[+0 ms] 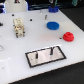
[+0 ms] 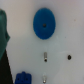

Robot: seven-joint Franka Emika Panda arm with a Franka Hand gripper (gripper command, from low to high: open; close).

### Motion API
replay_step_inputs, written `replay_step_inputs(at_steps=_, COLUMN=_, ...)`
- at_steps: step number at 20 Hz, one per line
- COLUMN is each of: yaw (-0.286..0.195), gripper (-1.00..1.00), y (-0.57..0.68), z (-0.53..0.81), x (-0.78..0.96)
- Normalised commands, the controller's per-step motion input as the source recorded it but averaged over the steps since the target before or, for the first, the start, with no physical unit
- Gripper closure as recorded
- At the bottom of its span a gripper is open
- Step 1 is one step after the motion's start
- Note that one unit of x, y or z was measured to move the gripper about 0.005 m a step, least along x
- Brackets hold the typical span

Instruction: Insert the blue gear onto the right peg, followed by the red gear

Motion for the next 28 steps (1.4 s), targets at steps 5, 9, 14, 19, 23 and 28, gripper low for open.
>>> replay_step_inputs(at_steps=5, yaw=0.0, gripper=-1.0, y=0.14, z=-0.58, x=-0.35)
replay_step_inputs(at_steps=9, yaw=0.0, gripper=-1.0, y=0.0, z=-0.58, x=-0.36)
replay_step_inputs(at_steps=14, yaw=0.0, gripper=-1.0, y=0.0, z=-0.58, x=-0.36)
replay_step_inputs(at_steps=19, yaw=0.0, gripper=-1.0, y=-0.06, z=-0.52, x=-0.35)
replay_step_inputs(at_steps=23, yaw=0.0, gripper=-1.0, y=-0.23, z=-0.43, x=-0.35)
replay_step_inputs(at_steps=28, yaw=0.0, gripper=1.0, y=-0.1, z=-0.22, x=-0.43)
